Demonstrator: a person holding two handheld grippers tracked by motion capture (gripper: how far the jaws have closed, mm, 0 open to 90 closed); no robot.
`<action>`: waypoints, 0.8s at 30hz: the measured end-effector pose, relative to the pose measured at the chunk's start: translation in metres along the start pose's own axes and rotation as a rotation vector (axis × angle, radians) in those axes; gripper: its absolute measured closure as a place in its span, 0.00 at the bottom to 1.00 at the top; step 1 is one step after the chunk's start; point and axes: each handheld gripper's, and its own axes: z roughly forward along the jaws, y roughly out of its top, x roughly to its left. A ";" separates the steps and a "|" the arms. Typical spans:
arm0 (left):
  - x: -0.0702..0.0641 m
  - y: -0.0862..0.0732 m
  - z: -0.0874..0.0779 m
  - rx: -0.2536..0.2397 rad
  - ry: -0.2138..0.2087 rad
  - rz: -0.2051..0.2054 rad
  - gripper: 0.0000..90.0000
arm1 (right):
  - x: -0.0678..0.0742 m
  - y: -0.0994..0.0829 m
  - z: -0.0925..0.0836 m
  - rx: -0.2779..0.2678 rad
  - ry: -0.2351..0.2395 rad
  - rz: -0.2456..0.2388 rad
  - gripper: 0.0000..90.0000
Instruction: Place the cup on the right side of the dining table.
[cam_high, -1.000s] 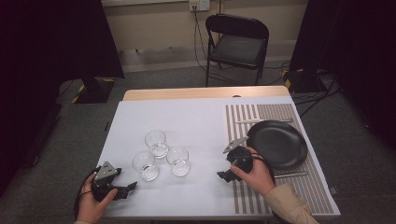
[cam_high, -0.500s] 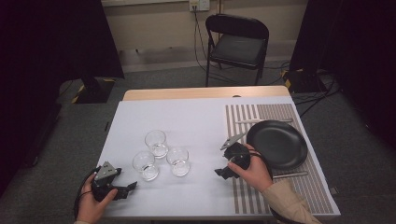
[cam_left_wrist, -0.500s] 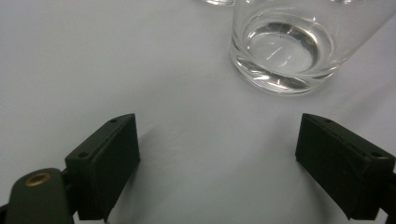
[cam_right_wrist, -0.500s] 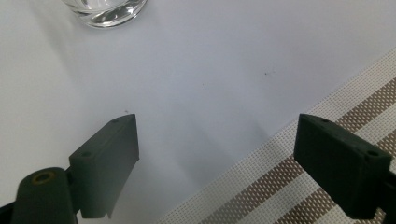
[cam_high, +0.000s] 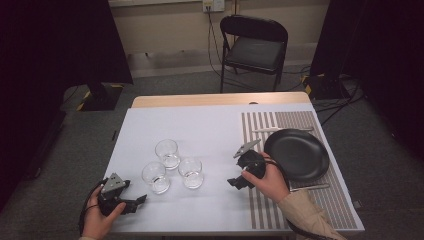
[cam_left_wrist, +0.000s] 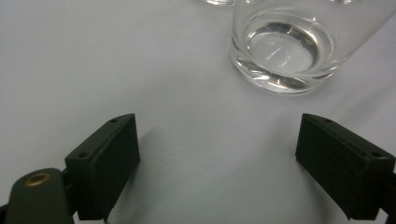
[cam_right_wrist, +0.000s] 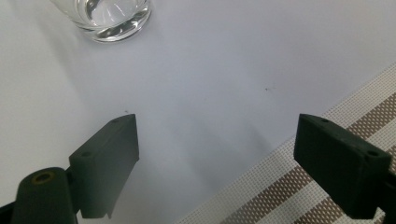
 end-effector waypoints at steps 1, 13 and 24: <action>0.000 0.000 0.000 0.000 -0.001 0.000 0.14 | 0.000 0.002 0.000 0.005 -0.002 -0.005 0.15; 0.000 0.000 0.000 0.000 -0.002 0.000 0.14 | 0.000 0.009 0.000 0.011 -0.001 -0.008 0.15; 0.000 0.000 0.000 0.000 -0.001 0.000 0.14 | 0.001 0.014 0.000 0.020 0.006 -0.018 0.15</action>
